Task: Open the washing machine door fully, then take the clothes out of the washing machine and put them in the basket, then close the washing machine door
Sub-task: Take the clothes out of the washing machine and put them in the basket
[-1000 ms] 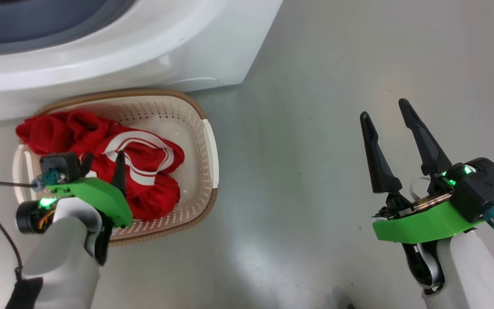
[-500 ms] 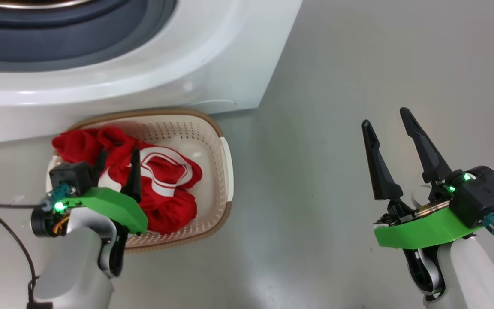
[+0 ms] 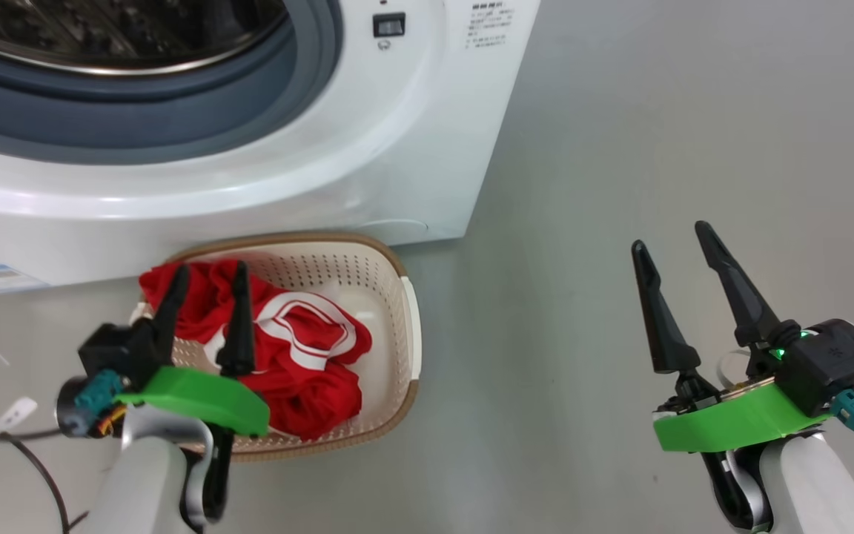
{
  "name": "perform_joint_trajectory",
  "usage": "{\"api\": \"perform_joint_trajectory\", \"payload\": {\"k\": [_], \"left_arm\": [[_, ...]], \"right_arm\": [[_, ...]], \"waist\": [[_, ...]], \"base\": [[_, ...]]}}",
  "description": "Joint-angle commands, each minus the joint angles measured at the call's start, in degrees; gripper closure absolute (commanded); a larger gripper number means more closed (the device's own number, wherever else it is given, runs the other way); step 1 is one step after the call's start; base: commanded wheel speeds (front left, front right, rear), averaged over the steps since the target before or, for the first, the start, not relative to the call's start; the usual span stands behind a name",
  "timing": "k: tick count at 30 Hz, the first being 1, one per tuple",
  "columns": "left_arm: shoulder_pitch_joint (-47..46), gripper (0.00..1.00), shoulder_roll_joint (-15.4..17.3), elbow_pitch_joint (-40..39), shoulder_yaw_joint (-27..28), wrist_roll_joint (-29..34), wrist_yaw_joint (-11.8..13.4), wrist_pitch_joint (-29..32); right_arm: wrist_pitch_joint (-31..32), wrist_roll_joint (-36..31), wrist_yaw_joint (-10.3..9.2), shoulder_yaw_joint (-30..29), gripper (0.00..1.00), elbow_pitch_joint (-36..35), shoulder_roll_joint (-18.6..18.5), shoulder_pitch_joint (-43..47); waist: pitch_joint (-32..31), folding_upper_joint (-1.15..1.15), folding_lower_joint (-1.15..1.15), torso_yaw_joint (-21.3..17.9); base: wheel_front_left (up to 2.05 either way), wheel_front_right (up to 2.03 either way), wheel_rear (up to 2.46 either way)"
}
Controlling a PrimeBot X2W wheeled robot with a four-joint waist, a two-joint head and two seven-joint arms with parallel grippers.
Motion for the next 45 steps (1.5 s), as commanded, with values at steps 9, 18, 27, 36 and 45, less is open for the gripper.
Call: {"api": "perform_joint_trajectory", "payload": {"k": [9, 18, 27, 36, 45], "left_arm": [[6.18, 0.0, 0.12, -9.92, 2.06, 4.59, -1.74, -0.51], [11.21, 0.0, -1.06, -18.25, 4.85, 7.18, -0.82, -0.51], [17.68, 0.0, -2.15, -25.1, 8.11, 8.71, 0.01, -0.51], [23.32, 0.0, -2.34, -29.22, 10.23, 10.74, -0.39, -0.51], [28.78, 0.0, -2.16, -28.3, 11.28, 10.6, -0.46, -0.51]], "right_arm": [[-0.36, -1.86, 0.29, -0.36, 0.0, -0.71, -0.37, 1.68], [-0.36, -3.11, 0.29, -1.66, 0.0, -0.63, -0.37, 3.66], [-0.36, -3.97, 0.29, -3.08, 0.0, -1.47, -0.37, 7.09], [-0.36, -3.96, 0.29, -4.03, 0.0, -3.36, -0.37, 10.67], [-0.36, -4.02, 0.29, -3.76, 0.0, -4.22, -0.37, 14.17]], "waist": [[-5.16, 0.0, 0.0, 1.53], [-9.8, 0.0, 0.0, 1.82], [-14.35, 0.0, 0.0, 1.56], [-17.23, 0.0, 0.0, 0.57], [-20.3, 0.0, 0.0, -0.36]], "base": [[0.0, 0.0, 0.0], [0.0, 0.0, 0.0], [0.0, 0.0, 0.0], [0.0, 0.0, 0.0], [0.0, 0.0, 0.0]]}}
